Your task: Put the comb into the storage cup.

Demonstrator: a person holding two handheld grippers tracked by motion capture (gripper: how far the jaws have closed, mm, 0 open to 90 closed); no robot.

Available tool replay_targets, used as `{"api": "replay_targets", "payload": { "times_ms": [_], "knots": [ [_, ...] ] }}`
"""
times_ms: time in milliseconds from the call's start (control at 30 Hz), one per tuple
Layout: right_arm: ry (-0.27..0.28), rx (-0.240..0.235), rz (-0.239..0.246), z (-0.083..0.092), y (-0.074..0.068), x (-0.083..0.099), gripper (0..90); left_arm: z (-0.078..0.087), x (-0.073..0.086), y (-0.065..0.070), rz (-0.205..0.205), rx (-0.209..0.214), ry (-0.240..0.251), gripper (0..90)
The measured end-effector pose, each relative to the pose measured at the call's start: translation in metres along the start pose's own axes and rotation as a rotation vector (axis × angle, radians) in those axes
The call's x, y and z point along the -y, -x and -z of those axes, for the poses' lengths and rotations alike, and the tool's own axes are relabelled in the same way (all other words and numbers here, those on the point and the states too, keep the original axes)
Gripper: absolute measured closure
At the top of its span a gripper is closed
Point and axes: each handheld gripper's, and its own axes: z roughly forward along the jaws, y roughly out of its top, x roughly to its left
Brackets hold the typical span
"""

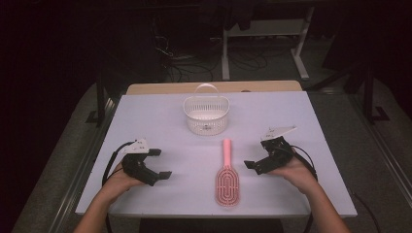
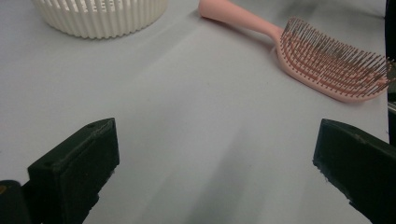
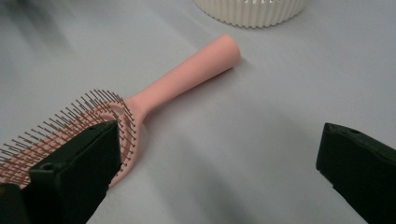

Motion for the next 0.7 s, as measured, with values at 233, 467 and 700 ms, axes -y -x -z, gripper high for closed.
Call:
{"api": "replay_targets", "payload": {
  "times_ms": [233, 467, 700],
  "knots": [
    [-0.011, -0.009, 0.019, -0.006, 0.000, -0.011, 0.0, 0.001, 0.001, -0.001, 0.011, 0.001, -0.009, 0.2],
    [-0.032, -0.026, 0.035, -0.014, -0.001, -0.021, 3.5, 0.000, 0.001, -0.001, 0.004, 0.004, -0.011, 0.2],
    [-0.055, -0.056, 0.051, -0.022, -0.002, -0.032, 13.3, 0.000, 0.001, 0.000, -0.001, 0.005, -0.011, 0.3]
  ]
}}
